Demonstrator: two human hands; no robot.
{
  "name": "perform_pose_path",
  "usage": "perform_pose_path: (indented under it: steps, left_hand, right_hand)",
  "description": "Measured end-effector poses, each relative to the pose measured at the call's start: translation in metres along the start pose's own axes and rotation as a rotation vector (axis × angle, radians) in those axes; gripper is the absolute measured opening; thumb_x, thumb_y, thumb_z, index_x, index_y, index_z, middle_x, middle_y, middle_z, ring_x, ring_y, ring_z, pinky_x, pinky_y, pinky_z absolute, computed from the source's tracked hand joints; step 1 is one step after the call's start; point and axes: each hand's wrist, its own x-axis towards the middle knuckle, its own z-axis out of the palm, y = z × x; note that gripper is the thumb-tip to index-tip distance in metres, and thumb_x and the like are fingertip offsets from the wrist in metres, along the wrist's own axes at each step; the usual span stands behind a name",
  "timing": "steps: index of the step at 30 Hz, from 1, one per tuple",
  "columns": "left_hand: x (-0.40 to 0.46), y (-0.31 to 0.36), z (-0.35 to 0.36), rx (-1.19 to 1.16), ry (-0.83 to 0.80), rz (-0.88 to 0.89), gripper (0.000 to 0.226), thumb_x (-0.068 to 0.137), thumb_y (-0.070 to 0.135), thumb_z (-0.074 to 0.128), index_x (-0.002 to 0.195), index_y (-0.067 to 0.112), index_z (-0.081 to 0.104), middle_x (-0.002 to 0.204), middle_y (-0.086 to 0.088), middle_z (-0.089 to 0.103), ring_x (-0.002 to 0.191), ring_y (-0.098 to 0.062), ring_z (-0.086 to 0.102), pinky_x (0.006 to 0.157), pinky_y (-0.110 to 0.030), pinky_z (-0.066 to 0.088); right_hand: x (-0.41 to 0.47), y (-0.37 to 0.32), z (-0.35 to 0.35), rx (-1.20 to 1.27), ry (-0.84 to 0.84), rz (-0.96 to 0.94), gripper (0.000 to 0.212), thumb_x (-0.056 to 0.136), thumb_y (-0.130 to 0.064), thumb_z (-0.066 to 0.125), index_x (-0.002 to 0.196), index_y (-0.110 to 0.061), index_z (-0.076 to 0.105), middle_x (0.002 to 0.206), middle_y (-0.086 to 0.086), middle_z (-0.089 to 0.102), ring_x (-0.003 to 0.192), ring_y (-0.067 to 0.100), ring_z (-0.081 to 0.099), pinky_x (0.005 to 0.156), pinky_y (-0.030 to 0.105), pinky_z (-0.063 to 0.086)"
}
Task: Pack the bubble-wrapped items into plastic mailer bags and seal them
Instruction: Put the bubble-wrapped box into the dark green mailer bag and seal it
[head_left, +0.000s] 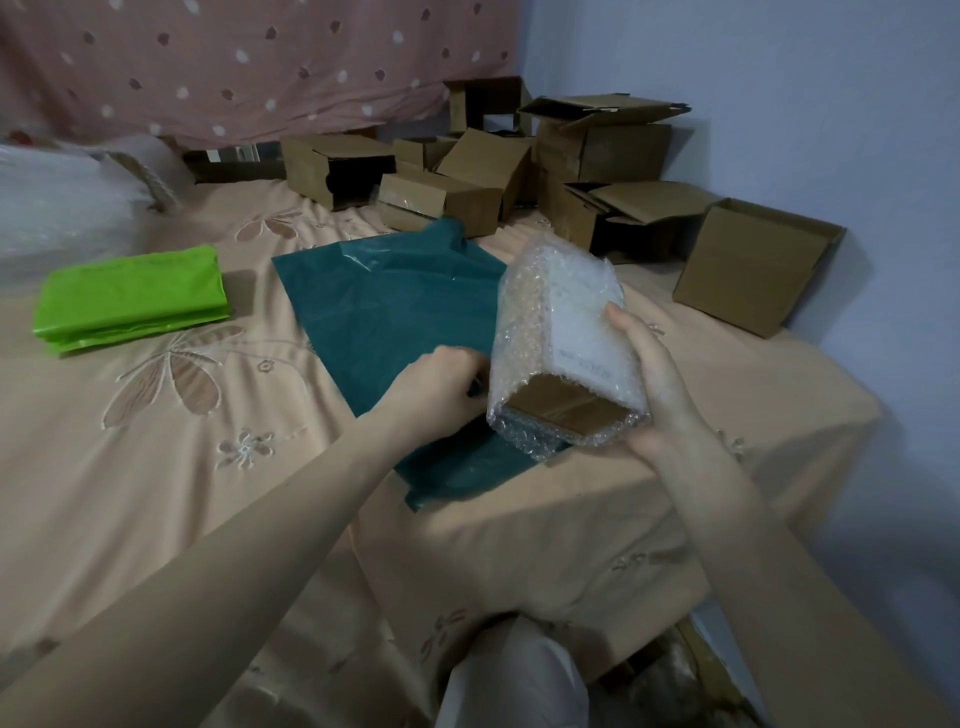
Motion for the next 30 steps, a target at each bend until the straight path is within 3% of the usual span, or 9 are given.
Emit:
perform_pose_path:
  steps: [5, 11, 16, 20, 25, 27, 30]
  left_hand:
    - [0.013, -0.003, -0.020, -0.099, 0.245, -0.039, 0.017, 0.091, 0.022, 0.052, 0.099, 0.008, 0.059, 0.104, -0.012, 0.063, 0.094, -0.030, 0.060, 0.082, -0.044, 0.050]
    - [0.030, -0.002, -0.042, -0.015, 0.405, -0.059, 0.012, 0.094, 0.015, 0.040, 0.099, 0.006, 0.046, 0.100, -0.015, 0.058, 0.085, -0.035, 0.053, 0.067, -0.038, 0.035]
    - [0.034, -0.001, -0.055, 0.003, 0.491, -0.060, 0.014, 0.100, 0.016, 0.035, 0.102, 0.005, 0.044, 0.098, -0.017, 0.060, 0.079, -0.032, 0.051, 0.067, -0.037, 0.029]
    - [0.032, 0.003, -0.062, -0.050, 0.363, 0.043, 0.004, 0.100, 0.018, 0.033, 0.098, 0.016, 0.036, 0.088, -0.011, 0.059, 0.077, -0.032, 0.056, 0.067, -0.043, 0.044]
    - [0.022, 0.009, -0.066, -0.043, 0.158, 0.133, 0.009, 0.100, 0.021, 0.034, 0.105, 0.015, 0.040, 0.080, -0.003, 0.056, 0.072, -0.026, 0.057, 0.066, -0.041, 0.047]
    - [0.019, 0.013, -0.065, -0.070, 0.101, 0.154, 0.012, 0.099, 0.021, 0.035, 0.106, 0.013, 0.042, 0.085, -0.008, 0.061, 0.075, -0.028, 0.058, 0.071, -0.045, 0.049]
    - [0.016, 0.021, -0.065, -0.132, 0.067, 0.185, 0.012, 0.100, 0.022, 0.036, 0.105, 0.013, 0.043, 0.094, -0.011, 0.064, 0.081, -0.027, 0.060, 0.076, -0.047, 0.048]
  right_hand:
    - [-0.001, -0.001, -0.003, -0.022, -0.069, 0.035, 0.024, 0.088, -0.032, 0.055, 0.106, -0.016, 0.061, 0.080, 0.003, 0.075, 0.071, 0.016, 0.072, 0.060, 0.025, 0.057]
    - [0.001, -0.009, -0.008, -0.202, -0.163, 0.141, 0.041, 0.073, -0.034, 0.063, 0.109, -0.015, 0.060, 0.085, 0.004, 0.075, 0.077, 0.019, 0.072, 0.067, 0.028, 0.059]
    - [0.003, -0.016, -0.011, -0.361, -0.201, 0.308, 0.056, 0.069, -0.036, 0.072, 0.118, -0.013, 0.057, 0.094, 0.008, 0.073, 0.087, 0.024, 0.070, 0.082, 0.036, 0.054]
    - [0.008, -0.021, -0.004, -0.455, -0.079, 0.312, 0.028, 0.081, -0.033, 0.065, 0.102, -0.015, 0.062, 0.075, 0.004, 0.074, 0.068, 0.016, 0.071, 0.073, 0.029, 0.053]
    - [0.017, -0.023, 0.003, -0.447, 0.067, 0.191, 0.016, 0.089, -0.033, 0.057, 0.090, -0.017, 0.061, 0.062, -0.001, 0.072, 0.058, 0.011, 0.068, 0.062, 0.024, 0.053]
    - [0.022, -0.020, 0.007, -0.403, 0.130, 0.176, 0.021, 0.090, -0.037, 0.057, 0.093, -0.017, 0.061, 0.072, 0.002, 0.074, 0.071, 0.017, 0.069, 0.070, 0.030, 0.052]
    - [0.033, -0.012, 0.012, -0.349, 0.250, 0.145, 0.040, 0.090, -0.049, 0.053, 0.111, -0.016, 0.061, 0.103, 0.008, 0.071, 0.095, 0.026, 0.065, 0.088, 0.038, 0.051]
